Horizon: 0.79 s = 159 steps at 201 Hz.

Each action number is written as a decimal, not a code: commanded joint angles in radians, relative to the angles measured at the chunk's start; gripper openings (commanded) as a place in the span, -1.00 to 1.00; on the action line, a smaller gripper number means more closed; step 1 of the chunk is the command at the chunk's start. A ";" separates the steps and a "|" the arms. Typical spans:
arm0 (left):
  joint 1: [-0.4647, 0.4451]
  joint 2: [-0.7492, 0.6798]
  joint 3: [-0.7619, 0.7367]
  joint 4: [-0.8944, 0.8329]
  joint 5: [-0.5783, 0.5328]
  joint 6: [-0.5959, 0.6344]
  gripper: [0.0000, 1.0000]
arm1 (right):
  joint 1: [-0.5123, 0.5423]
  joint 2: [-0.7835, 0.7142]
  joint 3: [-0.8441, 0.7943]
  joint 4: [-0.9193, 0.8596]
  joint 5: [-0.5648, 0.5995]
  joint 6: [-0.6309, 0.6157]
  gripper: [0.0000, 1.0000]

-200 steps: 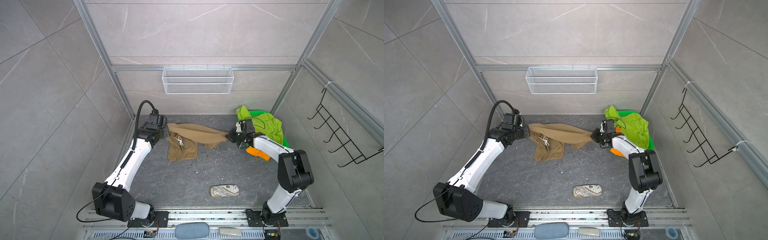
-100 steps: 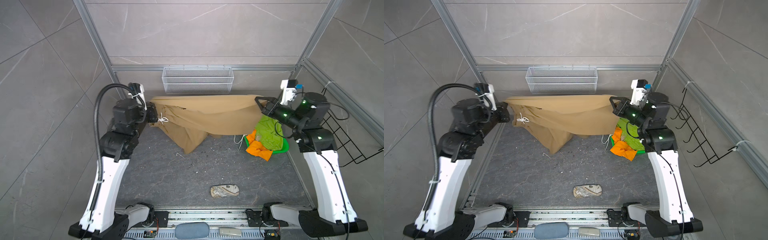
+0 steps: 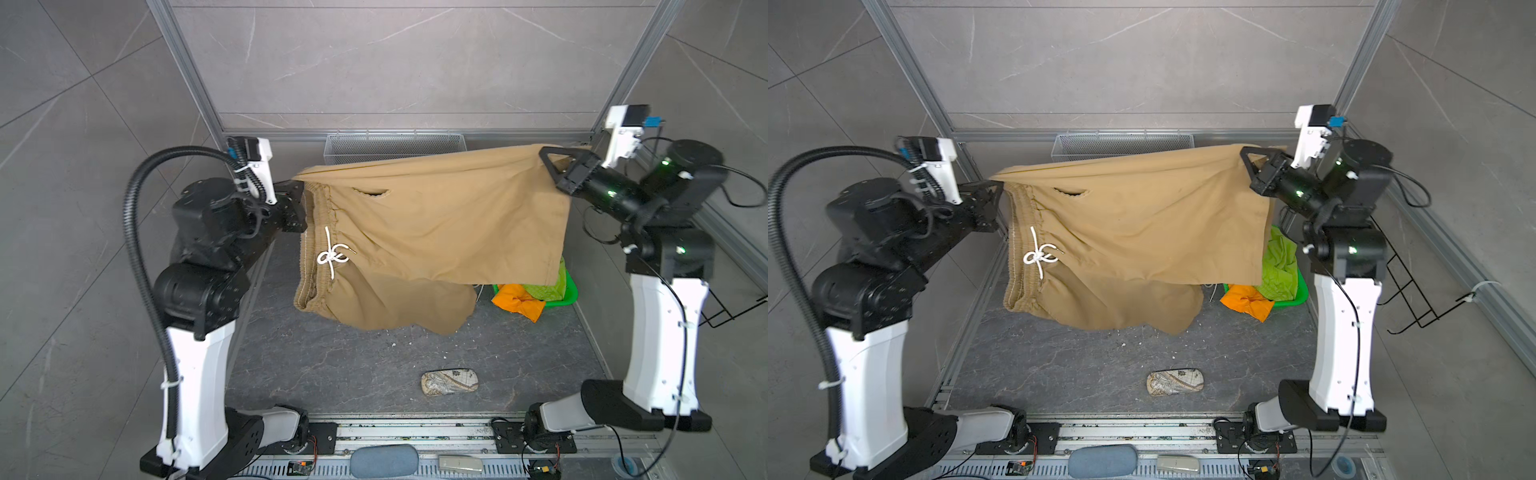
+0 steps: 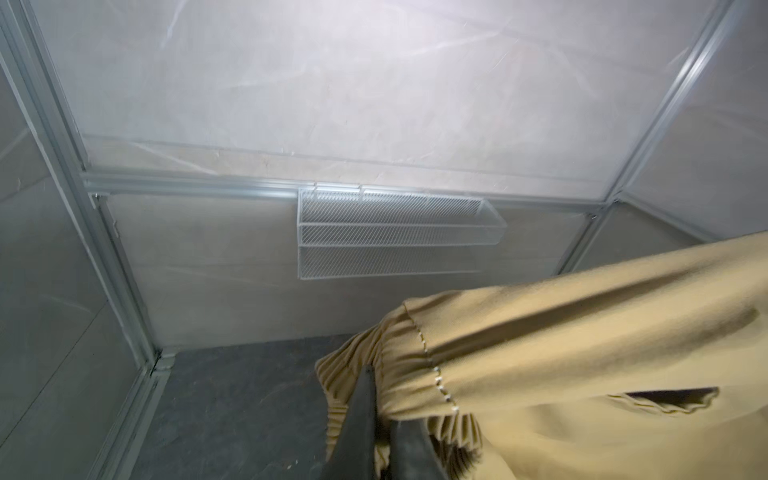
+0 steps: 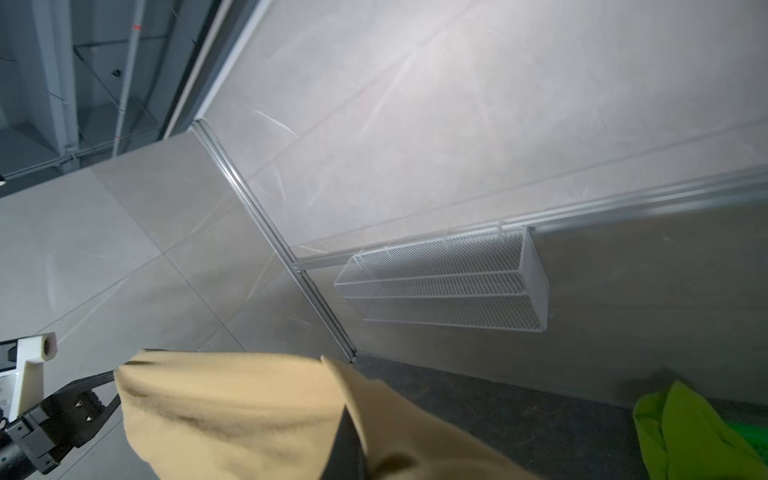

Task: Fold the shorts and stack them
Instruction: 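Swing the held shorts farther from the robot and lower them onto the table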

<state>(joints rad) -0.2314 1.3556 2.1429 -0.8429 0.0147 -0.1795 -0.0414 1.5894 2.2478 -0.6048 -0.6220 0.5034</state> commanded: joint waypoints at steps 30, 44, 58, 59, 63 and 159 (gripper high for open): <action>0.329 0.177 -0.214 -0.027 -0.049 -0.110 -1.00 | -0.042 0.318 -0.141 0.065 0.227 -0.036 -1.00; 0.342 0.253 -0.238 -0.031 -0.048 -0.106 -1.00 | -0.019 0.386 -0.122 0.060 0.252 -0.067 -1.00; 0.354 0.318 -0.253 -0.024 -0.046 -0.111 -1.00 | 0.002 0.459 -0.070 0.038 0.260 -0.083 -1.00; 0.357 0.323 -0.253 -0.023 -0.046 -0.111 -1.00 | 0.003 0.464 -0.064 0.037 0.260 -0.083 -1.00; 0.359 0.339 -0.253 -0.021 -0.050 -0.114 -1.00 | 0.008 0.482 -0.048 0.029 0.259 -0.083 -1.00; 0.405 0.508 -0.219 0.001 -0.063 -0.101 -1.00 | 0.087 0.536 0.075 -0.034 0.278 -0.080 -1.00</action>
<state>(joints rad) 0.0429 1.8271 1.9274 -0.8314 0.2005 -0.2607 0.1188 2.1612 2.3772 -0.6773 -0.5674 0.4400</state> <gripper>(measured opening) 0.055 0.043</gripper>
